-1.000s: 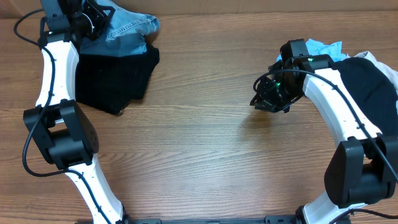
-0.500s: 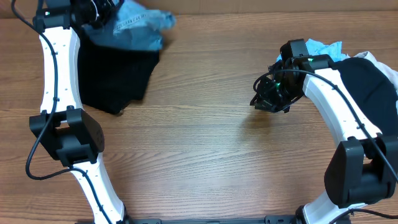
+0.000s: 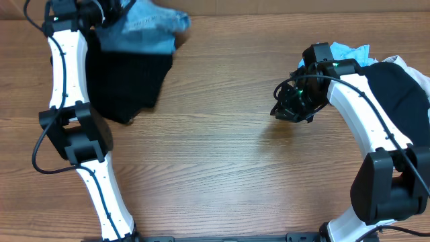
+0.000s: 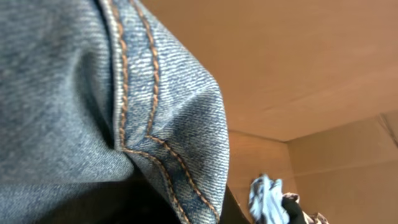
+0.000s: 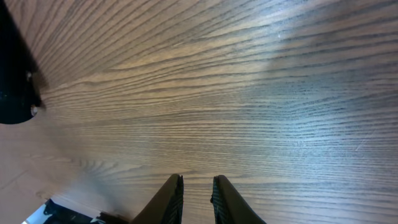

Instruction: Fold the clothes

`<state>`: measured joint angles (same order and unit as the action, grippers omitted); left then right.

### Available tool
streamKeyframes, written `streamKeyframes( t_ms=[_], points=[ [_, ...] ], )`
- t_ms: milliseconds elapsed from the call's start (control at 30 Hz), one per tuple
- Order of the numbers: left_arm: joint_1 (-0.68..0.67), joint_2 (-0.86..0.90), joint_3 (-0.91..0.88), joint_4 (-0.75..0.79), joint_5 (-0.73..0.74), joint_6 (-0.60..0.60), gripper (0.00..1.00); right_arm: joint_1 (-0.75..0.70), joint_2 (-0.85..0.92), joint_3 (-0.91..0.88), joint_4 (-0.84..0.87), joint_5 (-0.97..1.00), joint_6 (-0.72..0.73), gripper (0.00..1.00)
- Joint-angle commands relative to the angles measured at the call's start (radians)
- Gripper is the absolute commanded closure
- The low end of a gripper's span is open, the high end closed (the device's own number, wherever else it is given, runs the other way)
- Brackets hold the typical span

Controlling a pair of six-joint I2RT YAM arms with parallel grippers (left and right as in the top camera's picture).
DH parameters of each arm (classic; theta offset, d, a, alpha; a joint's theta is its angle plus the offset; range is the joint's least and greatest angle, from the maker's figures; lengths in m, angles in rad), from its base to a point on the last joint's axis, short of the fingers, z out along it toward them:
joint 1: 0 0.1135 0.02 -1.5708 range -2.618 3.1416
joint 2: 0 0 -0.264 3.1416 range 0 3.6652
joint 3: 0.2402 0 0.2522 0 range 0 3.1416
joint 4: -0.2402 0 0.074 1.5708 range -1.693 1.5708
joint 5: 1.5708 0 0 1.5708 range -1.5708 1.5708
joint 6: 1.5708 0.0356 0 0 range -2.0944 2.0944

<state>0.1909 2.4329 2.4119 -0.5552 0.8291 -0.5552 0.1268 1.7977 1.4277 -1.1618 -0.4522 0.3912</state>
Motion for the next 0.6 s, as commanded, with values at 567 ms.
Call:
streamKeyframes(
  t_ms=[567],
  points=[
    [0.104, 0.123, 0.067, -0.352, 0.080, 0.294, 0.96, 0.003, -0.034, 0.011, -0.014, 0.002, -0.006, 0.80]
  ],
)
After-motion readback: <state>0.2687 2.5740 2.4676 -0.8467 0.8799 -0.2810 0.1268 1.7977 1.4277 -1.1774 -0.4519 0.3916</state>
